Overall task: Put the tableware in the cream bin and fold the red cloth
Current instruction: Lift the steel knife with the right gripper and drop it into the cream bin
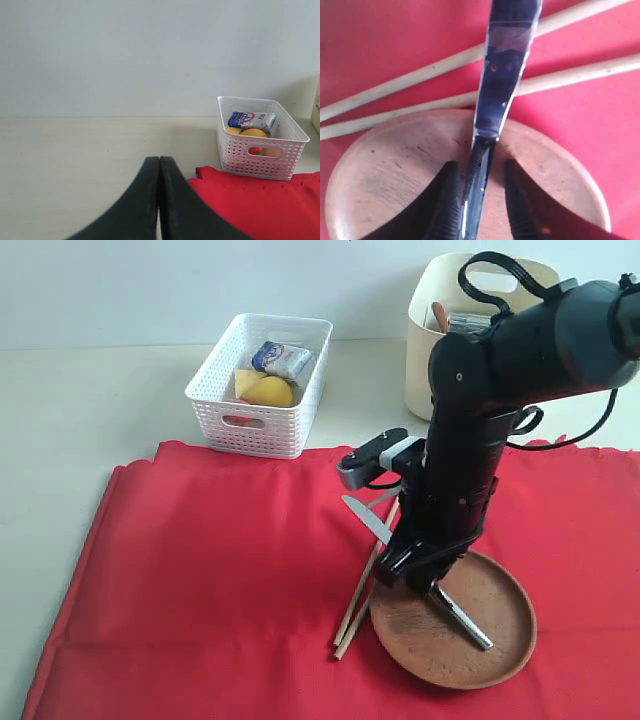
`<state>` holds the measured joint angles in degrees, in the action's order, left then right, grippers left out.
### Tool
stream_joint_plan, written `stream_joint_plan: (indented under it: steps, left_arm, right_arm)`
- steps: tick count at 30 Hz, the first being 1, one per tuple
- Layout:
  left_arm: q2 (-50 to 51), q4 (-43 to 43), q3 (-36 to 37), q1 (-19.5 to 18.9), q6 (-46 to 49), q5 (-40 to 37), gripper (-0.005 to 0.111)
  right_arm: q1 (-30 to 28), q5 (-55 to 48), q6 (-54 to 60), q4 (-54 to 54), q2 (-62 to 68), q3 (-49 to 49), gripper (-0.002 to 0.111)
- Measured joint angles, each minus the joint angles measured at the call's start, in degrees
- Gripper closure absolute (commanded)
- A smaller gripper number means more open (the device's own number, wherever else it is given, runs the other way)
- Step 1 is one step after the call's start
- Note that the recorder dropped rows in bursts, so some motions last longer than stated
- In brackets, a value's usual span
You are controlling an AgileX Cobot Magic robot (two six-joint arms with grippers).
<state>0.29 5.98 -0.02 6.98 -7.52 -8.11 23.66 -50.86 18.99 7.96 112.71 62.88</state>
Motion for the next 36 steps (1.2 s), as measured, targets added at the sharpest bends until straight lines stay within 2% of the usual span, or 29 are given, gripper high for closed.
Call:
stream_joint_plan:
  steps: [3, 8, 9, 24, 28, 32, 36]
  left_arm:
    - [0.0, 0.0, 0.0, 0.0, 0.0, 0.0, 0.106]
    - [0.0, 0.0, 0.0, 0.0, 0.0, 0.0, 0.106]
    - [0.0, 0.0, 0.0, 0.0, 0.0, 0.0, 0.106]
    - [0.0, 0.0, 0.0, 0.0, 0.0, 0.0, 0.106]
    - [0.0, 0.0, 0.0, 0.0, 0.0, 0.0, 0.106]
    - [0.0, 0.0, 0.0, 0.0, 0.0, 0.0, 0.106]
    - [0.0, 0.0, 0.0, 0.0, 0.0, 0.0, 0.106]
  right_arm:
    - [0.7, 1.1, -2.6, -1.8, -0.4, -0.7, 0.082]
    - [0.9, 3.4, -4.6, -3.4, -0.8, -2.2, 0.107]
    - [0.9, 3.5, -4.6, -3.5, -0.9, -2.3, 0.108]
    - [0.9, 7.8, -4.3, -3.5, -6.1, -3.9, 0.108]
    - [0.9, 6.8, -4.2, -3.5, -11.0, -0.2, 0.108]
    - [-2.9, 5.5, -4.1, -3.5, -13.7, 5.1, 0.108]
    - [-10.3, 7.7, -3.9, -3.5, -14.0, 10.4, 0.108]
